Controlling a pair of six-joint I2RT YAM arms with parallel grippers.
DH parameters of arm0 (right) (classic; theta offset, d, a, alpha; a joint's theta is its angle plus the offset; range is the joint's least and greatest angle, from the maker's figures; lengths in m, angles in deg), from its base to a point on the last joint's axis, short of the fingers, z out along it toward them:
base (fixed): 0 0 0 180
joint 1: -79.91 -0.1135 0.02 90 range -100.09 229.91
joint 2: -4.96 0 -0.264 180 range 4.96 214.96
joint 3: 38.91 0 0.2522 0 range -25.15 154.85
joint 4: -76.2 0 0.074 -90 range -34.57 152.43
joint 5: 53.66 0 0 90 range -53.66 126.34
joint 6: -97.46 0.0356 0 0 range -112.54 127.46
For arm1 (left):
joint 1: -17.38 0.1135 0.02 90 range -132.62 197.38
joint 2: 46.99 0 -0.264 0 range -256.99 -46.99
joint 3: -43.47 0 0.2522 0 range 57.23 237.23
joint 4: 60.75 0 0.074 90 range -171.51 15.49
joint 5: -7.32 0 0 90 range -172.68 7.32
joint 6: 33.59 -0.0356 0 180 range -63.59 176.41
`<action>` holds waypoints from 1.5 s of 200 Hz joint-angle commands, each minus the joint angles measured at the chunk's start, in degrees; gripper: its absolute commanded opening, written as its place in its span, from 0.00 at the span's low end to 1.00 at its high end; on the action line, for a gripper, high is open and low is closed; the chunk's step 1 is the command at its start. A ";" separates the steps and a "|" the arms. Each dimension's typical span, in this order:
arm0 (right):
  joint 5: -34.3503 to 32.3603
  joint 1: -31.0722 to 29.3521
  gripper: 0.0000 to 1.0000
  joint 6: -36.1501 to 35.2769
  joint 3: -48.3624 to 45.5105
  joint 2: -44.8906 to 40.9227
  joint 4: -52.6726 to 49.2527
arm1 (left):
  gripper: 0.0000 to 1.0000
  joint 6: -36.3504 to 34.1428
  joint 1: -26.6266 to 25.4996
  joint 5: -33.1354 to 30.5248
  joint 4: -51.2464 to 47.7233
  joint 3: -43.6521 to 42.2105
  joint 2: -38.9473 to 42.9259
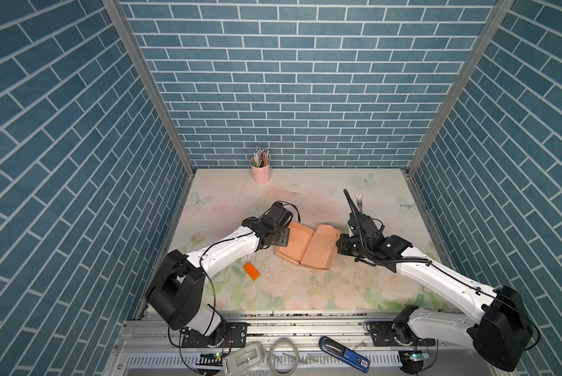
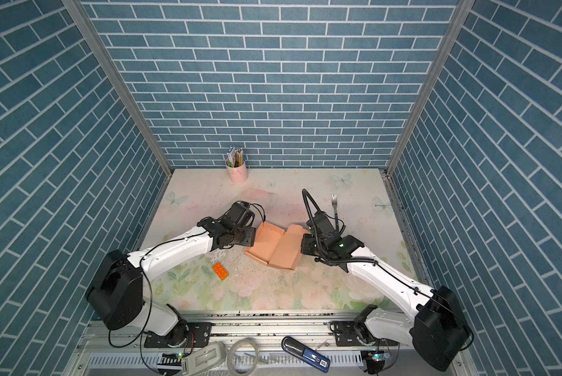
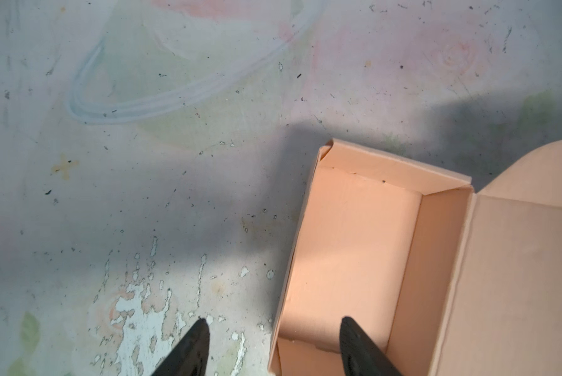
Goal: Fold the paper box
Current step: 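Release the box with both grippers and lift them away, then lower the left gripper onto the orange Lego brick and grasp it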
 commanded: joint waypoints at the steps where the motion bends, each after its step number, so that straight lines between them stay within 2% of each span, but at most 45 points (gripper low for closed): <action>1: -1.95 -0.29 0.11 -1.93 2.71 1.76 0.63 | 0.69 1.21 0.29 -1.50 -4.18 -0.68 2.33; 43: -2.88 0.44 0.08 -5.44 6.70 4.56 1.11 | 0.73 3.37 0.82 0.21 -7.09 -2.86 5.94; 108: -2.12 2.53 0.06 -11.86 13.15 8.32 -0.31 | 0.76 8.10 0.99 -1.08 -11.18 -6.44 11.53; 158: -1.80 3.59 0.05 -14.09 13.97 8.88 1.25 | 0.76 20.38 1.00 0.51 -13.98 -9.65 14.17; 205: -1.04 3.86 0.05 -15.69 13.63 8.71 2.07 | 0.76 33.68 1.00 -4.24 -20.83 -8.45 16.04; 252: 0.17 3.90 0.04 -15.99 12.56 8.52 3.95 | 0.72 49.15 1.00 -7.26 -21.59 -13.31 21.63; 281: 1.06 3.94 0.04 -15.82 12.23 8.70 5.03 | 0.72 53.67 0.95 -7.11 -23.22 -14.41 21.15; 300: 1.66 3.99 0.04 -15.81 12.15 8.79 5.31 | 0.71 53.74 0.99 -6.11 -22.72 -14.75 19.33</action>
